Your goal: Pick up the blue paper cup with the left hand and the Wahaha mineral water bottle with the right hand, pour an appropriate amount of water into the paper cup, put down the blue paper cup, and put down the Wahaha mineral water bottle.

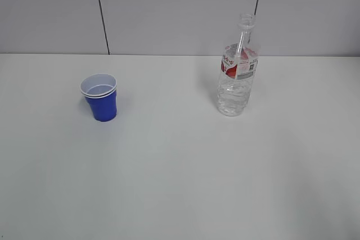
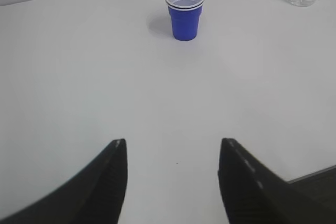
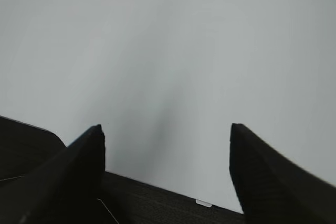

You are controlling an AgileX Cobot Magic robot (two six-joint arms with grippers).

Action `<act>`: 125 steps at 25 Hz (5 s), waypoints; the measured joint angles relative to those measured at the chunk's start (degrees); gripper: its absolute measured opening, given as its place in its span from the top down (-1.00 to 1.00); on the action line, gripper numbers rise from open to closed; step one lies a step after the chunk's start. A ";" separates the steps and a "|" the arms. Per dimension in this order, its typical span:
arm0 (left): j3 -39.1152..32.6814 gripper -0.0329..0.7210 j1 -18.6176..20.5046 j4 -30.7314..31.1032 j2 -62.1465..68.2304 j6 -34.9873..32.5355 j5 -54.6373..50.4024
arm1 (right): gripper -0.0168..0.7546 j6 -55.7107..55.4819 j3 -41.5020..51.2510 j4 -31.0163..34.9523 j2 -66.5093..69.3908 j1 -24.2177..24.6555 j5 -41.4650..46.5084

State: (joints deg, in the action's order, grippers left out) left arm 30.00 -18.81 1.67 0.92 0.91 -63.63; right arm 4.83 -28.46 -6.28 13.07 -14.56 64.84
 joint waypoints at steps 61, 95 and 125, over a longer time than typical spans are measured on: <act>0.00 0.27 13.31 0.00 0.00 0.00 0.00 | -0.46 0.12 0.11 -0.69 -4.67 8.47 0.28; 0.00 0.27 17.46 0.00 0.00 0.00 0.02 | -0.46 0.12 0.11 -1.02 -13.99 11.70 0.56; 0.00 0.27 17.46 0.00 0.00 0.00 0.02 | -0.46 0.12 0.11 -1.02 -13.99 11.70 0.56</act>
State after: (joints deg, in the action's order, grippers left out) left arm 30.00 -1.34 1.67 0.92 0.91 -63.61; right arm 4.95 -28.35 -7.30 -0.92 -2.86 65.40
